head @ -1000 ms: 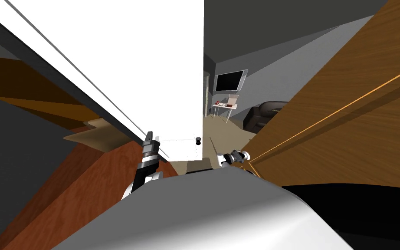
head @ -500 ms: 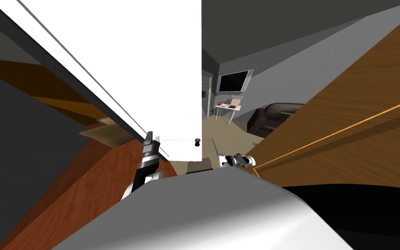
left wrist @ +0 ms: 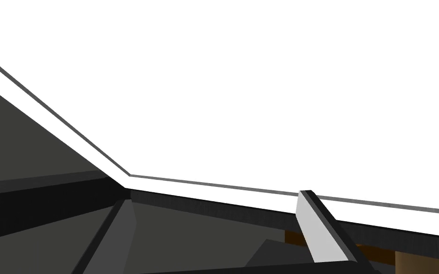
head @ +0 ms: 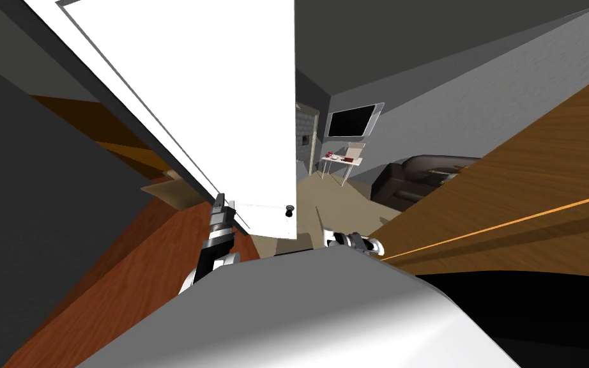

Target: Push the door open

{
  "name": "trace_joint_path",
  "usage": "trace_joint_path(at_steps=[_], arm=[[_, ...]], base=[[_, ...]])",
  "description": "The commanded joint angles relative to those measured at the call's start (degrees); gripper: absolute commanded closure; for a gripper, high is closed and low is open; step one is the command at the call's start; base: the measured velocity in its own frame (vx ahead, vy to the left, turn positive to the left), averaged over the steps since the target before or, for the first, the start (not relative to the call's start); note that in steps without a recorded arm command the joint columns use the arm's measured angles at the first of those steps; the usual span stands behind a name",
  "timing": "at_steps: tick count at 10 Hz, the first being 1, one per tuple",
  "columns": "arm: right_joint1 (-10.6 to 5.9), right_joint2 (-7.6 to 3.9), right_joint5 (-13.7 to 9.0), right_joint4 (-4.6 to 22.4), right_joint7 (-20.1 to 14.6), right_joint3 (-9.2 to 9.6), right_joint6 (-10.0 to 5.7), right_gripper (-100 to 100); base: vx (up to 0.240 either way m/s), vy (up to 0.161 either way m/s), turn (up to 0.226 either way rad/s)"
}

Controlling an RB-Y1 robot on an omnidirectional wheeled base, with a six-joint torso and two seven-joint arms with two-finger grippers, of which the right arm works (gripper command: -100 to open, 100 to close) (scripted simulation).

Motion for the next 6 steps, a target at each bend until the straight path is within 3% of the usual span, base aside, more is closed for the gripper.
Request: trace_joint_path(at_steps=[1,2,3,5,6], arm=[[0.00,0.00,0.00,0.00,0.00,0.00,0.00,100],[0.16,-1.31,-1.87,0.32,-0.25,-1.39,0.72,100],[0.24,-1.85,-2.81,0.42,-0.35,-2.08,0.86,100],[0.24,-1.85,-2.81,0.42,-0.35,-2.08,0.86,100],[0.38,-2.58,-4.38,0.59,-0.50,-3.23,0.55,100]], base=[[0.011,-0.043,0.025],[-0.004,-0.099,0.087],[0.007,-0.187,0.097],[-0.019,-0.115,-0.006],[-0.028,-0.124,0.075]])
